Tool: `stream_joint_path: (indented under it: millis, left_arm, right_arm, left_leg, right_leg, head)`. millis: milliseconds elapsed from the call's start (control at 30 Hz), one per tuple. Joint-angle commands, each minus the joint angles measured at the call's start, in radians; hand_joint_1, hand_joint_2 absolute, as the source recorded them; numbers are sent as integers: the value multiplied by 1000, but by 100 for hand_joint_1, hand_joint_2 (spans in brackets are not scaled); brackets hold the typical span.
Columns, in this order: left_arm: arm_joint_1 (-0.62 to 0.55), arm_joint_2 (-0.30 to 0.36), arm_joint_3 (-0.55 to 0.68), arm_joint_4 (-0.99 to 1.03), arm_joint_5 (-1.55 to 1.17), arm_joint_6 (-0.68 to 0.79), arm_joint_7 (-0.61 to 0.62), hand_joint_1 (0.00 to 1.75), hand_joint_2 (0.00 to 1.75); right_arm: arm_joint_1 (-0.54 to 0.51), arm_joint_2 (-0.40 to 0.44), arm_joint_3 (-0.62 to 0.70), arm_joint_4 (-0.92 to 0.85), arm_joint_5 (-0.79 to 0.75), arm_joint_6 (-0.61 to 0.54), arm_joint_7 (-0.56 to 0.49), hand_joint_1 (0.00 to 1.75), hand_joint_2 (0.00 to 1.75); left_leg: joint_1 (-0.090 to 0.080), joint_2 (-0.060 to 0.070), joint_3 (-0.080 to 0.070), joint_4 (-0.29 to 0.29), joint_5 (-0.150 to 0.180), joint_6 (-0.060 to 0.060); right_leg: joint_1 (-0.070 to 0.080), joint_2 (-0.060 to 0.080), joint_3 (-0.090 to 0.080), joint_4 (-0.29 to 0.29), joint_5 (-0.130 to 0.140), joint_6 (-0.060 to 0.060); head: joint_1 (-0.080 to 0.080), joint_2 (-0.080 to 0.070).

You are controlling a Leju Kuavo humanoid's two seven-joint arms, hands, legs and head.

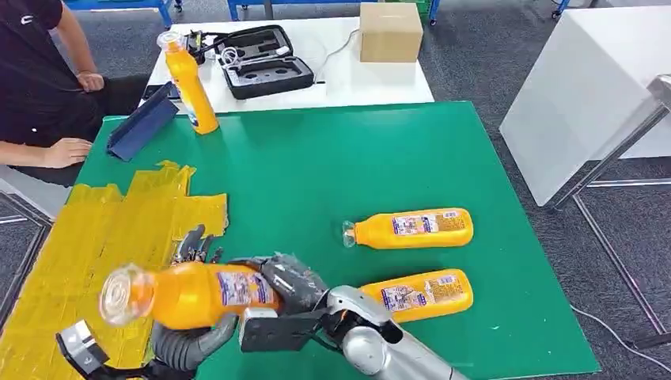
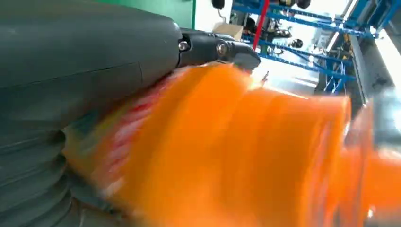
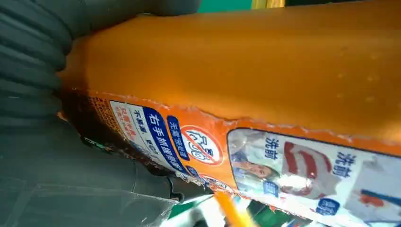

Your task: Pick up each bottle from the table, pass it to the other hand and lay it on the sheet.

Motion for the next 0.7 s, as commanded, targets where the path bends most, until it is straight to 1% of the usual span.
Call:
stream_joint_path:
  millis: [33,67,100,133,200,267,300,700]
  left_arm:
    - [-28,-22,81,49,23,-14,7,0,175]
    - [-28,-22,83,50,25,-15,8,0,175]
    - [-28,-22,83,50,25,-15,8,0,175]
    - [-28,-23,85,54,29,-17,9,0,175]
    - [-30,-25,92,61,38,-19,12,0,175]
    - [-31,-30,99,66,51,-25,11,0,175]
    - [-32,-31,101,68,55,-29,10,14,175]
    - [-32,-31,101,68,55,-29,10,14,175]
  right_arm:
    - [-75,-62,203,40,-3,61,-42,173,175]
    - [-76,-63,205,40,-3,61,-42,173,175]
    - [-76,-63,205,40,-3,61,-42,169,175]
    - [-78,-62,205,40,-3,61,-43,173,175]
    - [-82,-64,205,39,-6,62,-44,166,175]
    - [-84,-65,205,39,-8,63,-44,169,175]
    - [-84,-66,204,39,-9,63,-44,168,175]
    - [-84,-66,204,39,-9,63,-44,168,175]
  left_leg:
    - [0,2,2,-1,0,0]
    - [1,3,3,-1,0,0]
    - [1,3,3,-1,0,0]
    - [0,1,2,-1,0,0]
    - [0,1,2,-1,0,0]
    - [0,1,2,-1,0,0]
    - [0,1,2,-1,0,0]
    - [1,1,3,-2,0,0]
  right_leg:
    - [0,0,2,-2,0,0]
    - [1,0,3,-2,0,0]
    - [1,0,3,-2,0,0]
    - [0,-1,2,-1,0,0]
    - [0,-1,2,-2,0,0]
    - [0,-1,3,-2,0,0]
    - [0,-1,2,-2,0,0]
    - [1,-2,4,-3,0,0]
  head:
    - [0,0]
    - [0,0]
    - [0,0]
    - [0,0]
    - [0,0]
    - [0,0]
    - [0,0]
    - [0,0]
